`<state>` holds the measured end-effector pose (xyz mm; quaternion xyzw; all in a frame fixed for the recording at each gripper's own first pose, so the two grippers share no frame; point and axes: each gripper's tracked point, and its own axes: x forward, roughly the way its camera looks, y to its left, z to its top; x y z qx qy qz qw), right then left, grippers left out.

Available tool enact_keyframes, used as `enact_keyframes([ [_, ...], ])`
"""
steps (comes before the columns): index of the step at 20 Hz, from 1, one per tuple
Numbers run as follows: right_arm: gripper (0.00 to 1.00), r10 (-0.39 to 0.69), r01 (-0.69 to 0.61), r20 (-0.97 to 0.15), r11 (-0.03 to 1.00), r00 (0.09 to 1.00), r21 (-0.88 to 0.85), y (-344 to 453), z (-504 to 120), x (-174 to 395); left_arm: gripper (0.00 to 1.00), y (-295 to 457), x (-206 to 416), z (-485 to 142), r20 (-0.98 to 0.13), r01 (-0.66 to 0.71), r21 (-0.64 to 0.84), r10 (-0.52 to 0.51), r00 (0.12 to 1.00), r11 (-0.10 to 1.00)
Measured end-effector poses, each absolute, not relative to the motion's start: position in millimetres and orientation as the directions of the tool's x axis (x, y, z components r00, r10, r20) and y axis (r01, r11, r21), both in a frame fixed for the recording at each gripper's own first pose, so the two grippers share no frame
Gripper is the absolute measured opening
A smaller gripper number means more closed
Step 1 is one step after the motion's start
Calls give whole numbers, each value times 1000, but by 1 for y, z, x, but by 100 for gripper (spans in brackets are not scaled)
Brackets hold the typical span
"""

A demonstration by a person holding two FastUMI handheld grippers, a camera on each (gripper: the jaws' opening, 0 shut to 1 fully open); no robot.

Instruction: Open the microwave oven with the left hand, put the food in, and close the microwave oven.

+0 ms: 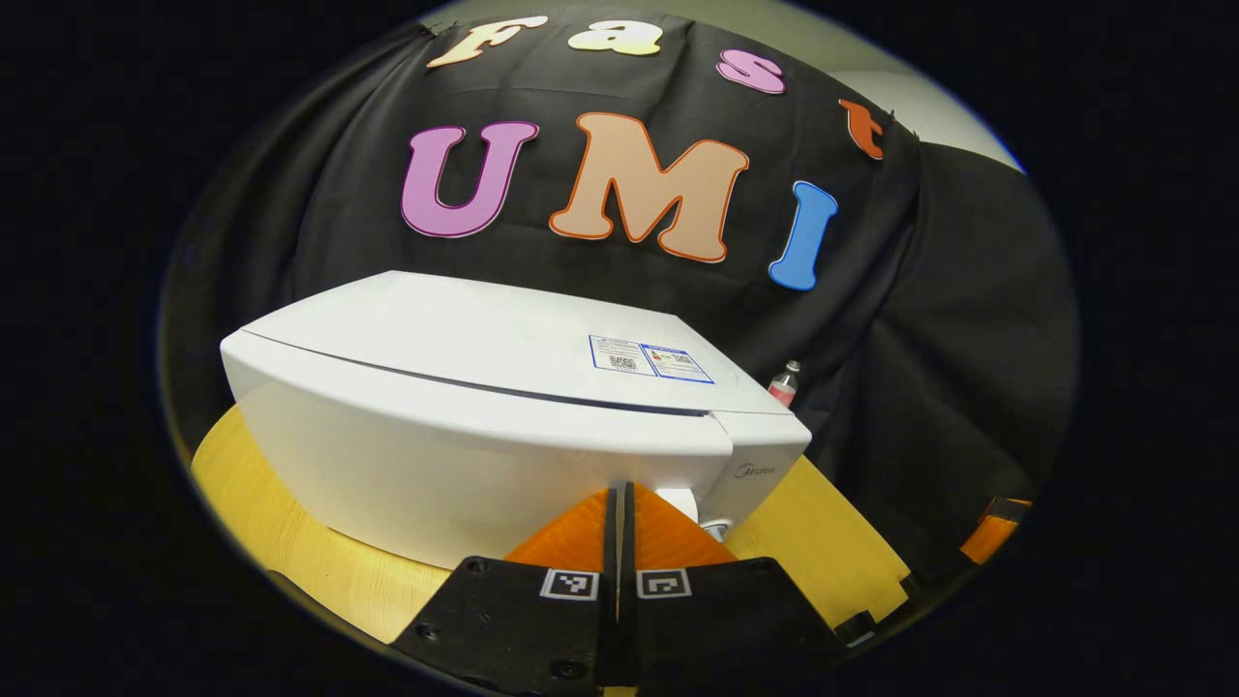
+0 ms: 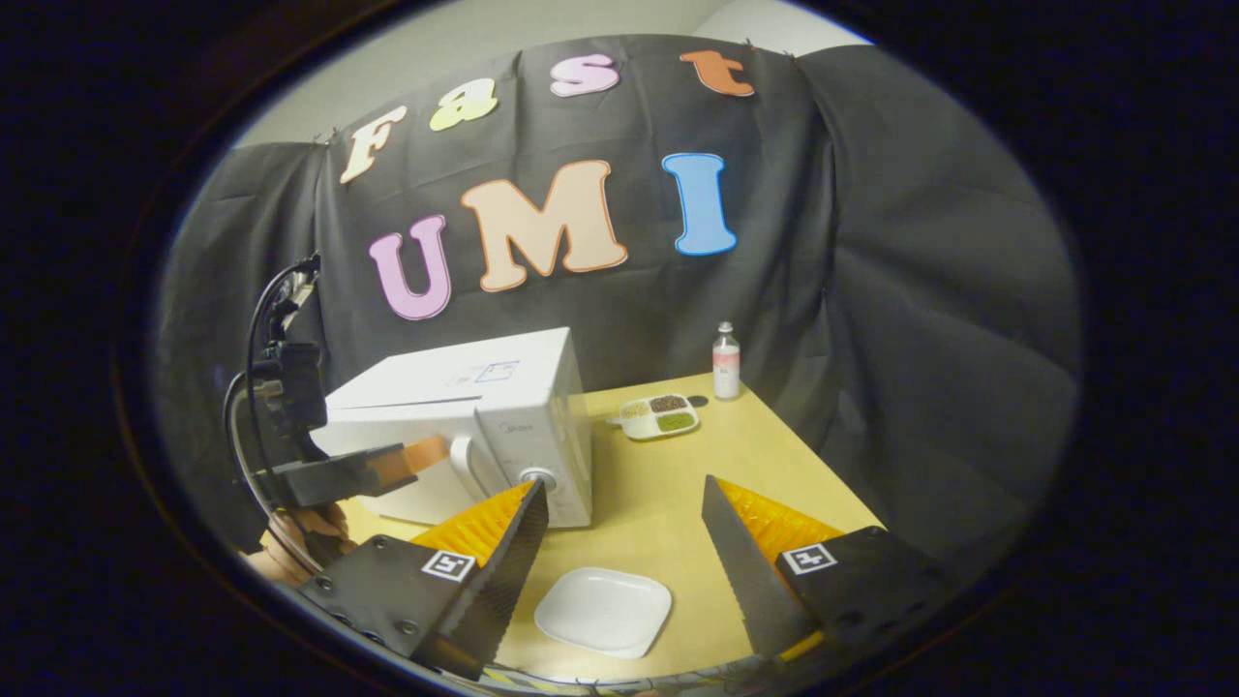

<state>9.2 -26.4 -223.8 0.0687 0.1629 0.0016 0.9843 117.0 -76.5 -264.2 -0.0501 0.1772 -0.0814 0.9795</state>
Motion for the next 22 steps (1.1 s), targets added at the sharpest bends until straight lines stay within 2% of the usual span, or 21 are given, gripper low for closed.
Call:
enact_keyframes([
  [1, 98, 30, 14, -319, 991, 947, 134, -25, -223, 10, 0, -70, 125, -263, -335, 117, -99, -144, 931, 988],
  [4, 98, 41, -1, -313, 992, 949, 127, -24, -221, 10, 0, -75, 123, -264, -332, 133, -115, -165, 929, 984],
  [18, 98, 93, -47, -317, 988, 944, 150, -10, -220, 25, 1, -64, 104, -261, -365, 100, -65, -117, 924, 993],
  [22, 98, 98, -60, -296, 989, 950, 135, -7, -212, 30, 10, -45, 84, -244, -357, 60, -35, -69, 932, 998],
])
